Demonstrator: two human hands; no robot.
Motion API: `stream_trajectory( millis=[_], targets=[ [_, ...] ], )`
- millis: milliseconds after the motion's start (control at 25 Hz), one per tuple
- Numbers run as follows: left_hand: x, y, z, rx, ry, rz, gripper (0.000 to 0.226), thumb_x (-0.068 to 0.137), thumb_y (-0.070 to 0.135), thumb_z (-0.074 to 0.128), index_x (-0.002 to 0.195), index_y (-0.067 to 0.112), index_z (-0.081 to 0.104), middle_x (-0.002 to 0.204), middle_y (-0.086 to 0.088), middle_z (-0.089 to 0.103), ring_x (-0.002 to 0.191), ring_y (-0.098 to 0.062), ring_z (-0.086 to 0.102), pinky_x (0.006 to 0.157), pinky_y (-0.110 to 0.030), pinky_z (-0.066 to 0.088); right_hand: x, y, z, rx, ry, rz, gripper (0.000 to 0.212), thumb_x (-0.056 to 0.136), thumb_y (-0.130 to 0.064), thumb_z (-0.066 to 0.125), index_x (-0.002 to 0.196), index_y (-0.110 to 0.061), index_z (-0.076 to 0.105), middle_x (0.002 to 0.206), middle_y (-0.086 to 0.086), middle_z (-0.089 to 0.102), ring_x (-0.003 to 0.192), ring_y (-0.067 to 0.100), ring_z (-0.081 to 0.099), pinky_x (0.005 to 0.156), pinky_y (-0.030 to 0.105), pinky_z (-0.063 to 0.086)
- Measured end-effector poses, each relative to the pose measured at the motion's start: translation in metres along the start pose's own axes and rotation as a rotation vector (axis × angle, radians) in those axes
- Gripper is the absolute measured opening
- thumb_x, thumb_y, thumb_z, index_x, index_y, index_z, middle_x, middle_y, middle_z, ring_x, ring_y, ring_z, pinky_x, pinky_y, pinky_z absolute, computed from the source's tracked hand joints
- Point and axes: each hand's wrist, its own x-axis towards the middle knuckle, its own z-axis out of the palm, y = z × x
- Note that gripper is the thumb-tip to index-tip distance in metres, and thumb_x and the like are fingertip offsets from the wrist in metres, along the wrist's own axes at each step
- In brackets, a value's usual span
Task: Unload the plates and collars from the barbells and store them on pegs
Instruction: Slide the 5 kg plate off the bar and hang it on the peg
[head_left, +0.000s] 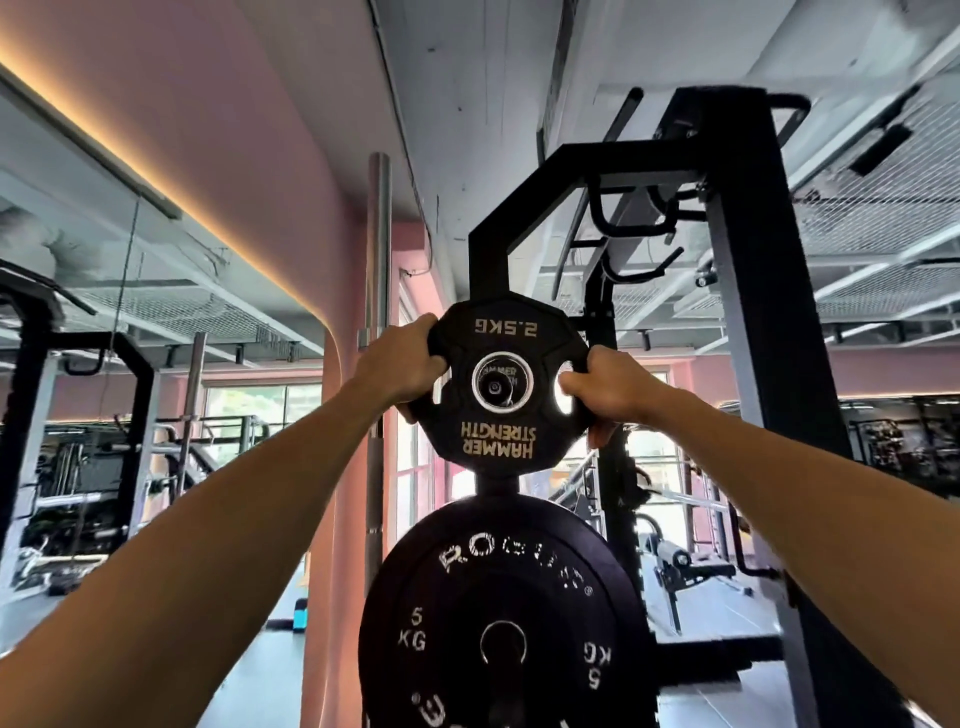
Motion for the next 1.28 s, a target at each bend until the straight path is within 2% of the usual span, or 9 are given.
stream_trajectory(
  millis=[120,280,440,600,800,960,1080,1200,1280],
  targets=[
    [0.015,-0.008,0.009,-0.002,-0.005,-0.011,0.028,0.085,0.022,0.057,0.111,0.016,0.050,0.094,-0.011,0.063,0.087,-0.032,0.060,0.080,-0.045,0.053,0.018,0.004,0.004,0.025,-0.031,0.015,0.025,0.089,-0.016,0.049,0.075,0.003,0.056,0.066,0.028,0.066,0.053,0.041,0.067,0.042,0.030,0.051],
    [0.033,-0.017,0.024,0.013,-0.024,-0.016,0.030,0.085,0.019,0.058,0.114,0.013,0.052,0.094,-0.010,0.062,0.087,-0.029,0.058,0.075,-0.038,0.049,0.038,0.012,0.010,0.049,-0.065,0.035,0.025,0.090,-0.016,0.047,0.075,0.002,0.055,0.063,0.026,0.065,0.048,0.039,0.066,0.039,0.025,0.050],
    [0.049,-0.028,0.044,0.015,-0.060,-0.030,0.033,0.086,0.019,0.059,0.118,0.013,0.054,0.101,-0.011,0.065,0.095,-0.031,0.060,0.085,-0.042,0.051,0.059,0.027,0.024,0.084,-0.089,0.065,0.026,0.091,-0.015,0.047,0.073,0.002,0.055,0.053,0.018,0.062,0.043,0.035,0.064,0.039,0.027,0.050],
    [0.053,-0.047,0.076,0.003,-0.052,-0.033,0.030,0.087,0.019,0.056,0.115,0.011,0.050,0.097,-0.013,0.063,0.090,-0.033,0.060,0.079,-0.042,0.051,0.079,0.043,0.047,0.087,-0.103,0.062,0.025,0.093,-0.015,0.046,0.091,0.009,0.054,0.064,0.022,0.064,0.047,0.039,0.065,0.037,0.030,0.051],
    [0.066,-0.060,0.123,-0.012,-0.071,-0.047,0.025,0.095,0.016,0.047,0.110,0.012,0.027,0.081,-0.013,0.053,0.075,-0.037,0.061,0.067,-0.045,0.051,0.110,0.065,0.069,0.035,-0.080,0.061,0.035,0.099,-0.021,0.043,0.116,-0.005,0.017,0.082,0.024,0.054,0.044,0.036,0.058,0.035,0.033,0.047],
    [0.078,-0.081,0.160,0.044,-0.033,-0.075,0.034,0.099,0.030,0.042,0.121,0.009,0.026,0.113,-0.017,0.042,0.088,-0.040,0.058,0.079,-0.051,0.049,0.142,0.090,0.099,-0.136,-0.047,0.090,0.041,0.100,-0.029,0.037,0.123,-0.004,0.015,0.080,0.019,0.057,0.072,0.036,0.063,0.056,0.035,0.048],
    [0.085,-0.100,0.198,0.037,-0.078,-0.074,0.042,0.098,0.037,0.038,0.131,0.016,0.023,0.125,-0.014,0.034,0.099,-0.041,0.057,0.085,-0.054,0.048,0.165,0.113,0.126,-0.230,-0.066,0.143,0.038,0.099,-0.024,0.035,0.124,-0.003,0.015,0.086,0.018,0.057,0.086,0.038,0.063,0.082,0.047,0.052],
    [0.090,-0.114,0.219,-0.009,-0.027,-0.019,0.035,0.101,0.038,0.031,0.127,0.016,0.025,0.118,-0.014,0.038,0.091,-0.039,0.060,0.080,-0.055,0.050,0.177,0.129,0.139,-0.251,-0.057,0.134,0.030,0.100,-0.022,0.033,0.117,0.000,0.021,0.106,0.022,0.055,0.093,0.038,0.061,0.092,0.051,0.046],
    [0.093,-0.116,0.221,-0.021,0.000,0.015,0.030,0.102,0.037,0.029,0.123,0.017,0.025,0.112,-0.013,0.042,0.084,-0.038,0.060,0.076,-0.054,0.052,0.182,0.135,0.138,-0.218,-0.038,0.112,0.040,0.101,-0.029,0.032,0.123,0.001,0.017,0.102,0.021,0.055,0.095,0.038,0.061,0.092,0.049,0.046]
  ],
)
